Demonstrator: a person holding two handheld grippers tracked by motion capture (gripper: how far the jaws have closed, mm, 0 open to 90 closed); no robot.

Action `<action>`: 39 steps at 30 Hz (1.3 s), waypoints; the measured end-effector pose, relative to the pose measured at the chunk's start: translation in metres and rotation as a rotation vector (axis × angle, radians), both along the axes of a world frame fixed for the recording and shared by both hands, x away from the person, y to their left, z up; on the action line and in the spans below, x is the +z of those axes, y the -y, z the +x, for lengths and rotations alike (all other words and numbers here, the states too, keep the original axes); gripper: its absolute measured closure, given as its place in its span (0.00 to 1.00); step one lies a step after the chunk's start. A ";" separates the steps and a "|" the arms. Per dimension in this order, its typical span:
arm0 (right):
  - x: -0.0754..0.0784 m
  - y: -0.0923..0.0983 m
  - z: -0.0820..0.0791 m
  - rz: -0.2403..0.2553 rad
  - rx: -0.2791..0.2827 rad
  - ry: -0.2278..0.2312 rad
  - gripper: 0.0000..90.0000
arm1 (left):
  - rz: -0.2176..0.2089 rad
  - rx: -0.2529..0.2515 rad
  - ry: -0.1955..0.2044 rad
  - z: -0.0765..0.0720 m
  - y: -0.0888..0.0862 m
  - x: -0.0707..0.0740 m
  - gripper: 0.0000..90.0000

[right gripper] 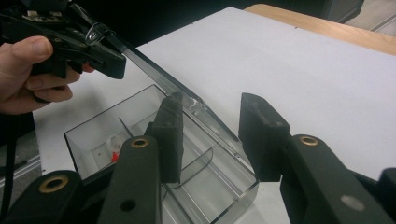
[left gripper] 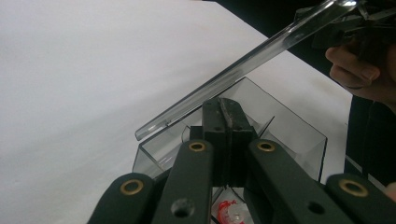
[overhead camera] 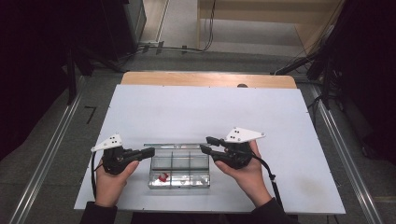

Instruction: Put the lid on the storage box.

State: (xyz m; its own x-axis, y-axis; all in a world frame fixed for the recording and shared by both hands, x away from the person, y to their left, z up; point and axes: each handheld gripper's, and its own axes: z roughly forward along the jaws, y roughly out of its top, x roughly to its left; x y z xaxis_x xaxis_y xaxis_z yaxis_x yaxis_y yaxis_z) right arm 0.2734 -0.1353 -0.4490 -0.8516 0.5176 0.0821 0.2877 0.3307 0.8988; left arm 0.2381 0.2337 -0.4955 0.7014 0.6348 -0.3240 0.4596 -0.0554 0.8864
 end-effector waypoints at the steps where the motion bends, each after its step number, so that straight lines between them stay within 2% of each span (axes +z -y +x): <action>1: 0.000 0.001 0.000 0.000 0.001 0.002 0.65 | 0.000 0.004 -0.002 0.000 0.000 0.000 1.00; 7: -0.002 0.005 -0.001 0.008 0.019 -0.003 0.61 | 0.001 0.000 -0.006 0.001 0.000 -0.001 1.00; 15: 0.000 0.013 -0.004 0.018 0.004 -0.008 0.35 | 0.005 -0.006 -0.009 0.001 0.001 -0.001 1.00; 21: -0.005 0.022 -0.006 0.008 0.003 -0.022 0.35 | 0.008 -0.010 -0.011 0.001 0.003 -0.002 1.00; 28: -0.016 0.031 -0.005 -0.019 -0.008 -0.044 0.45 | 0.007 -0.012 -0.010 0.001 0.003 -0.003 1.00; 34: -0.024 0.033 0.000 -0.012 -0.042 -0.096 0.71 | 0.008 -0.014 -0.010 0.001 0.002 -0.003 1.00; 39: -0.030 0.027 0.001 -0.019 -0.049 -0.126 0.92 | 0.002 -0.015 -0.011 0.001 0.002 -0.003 1.00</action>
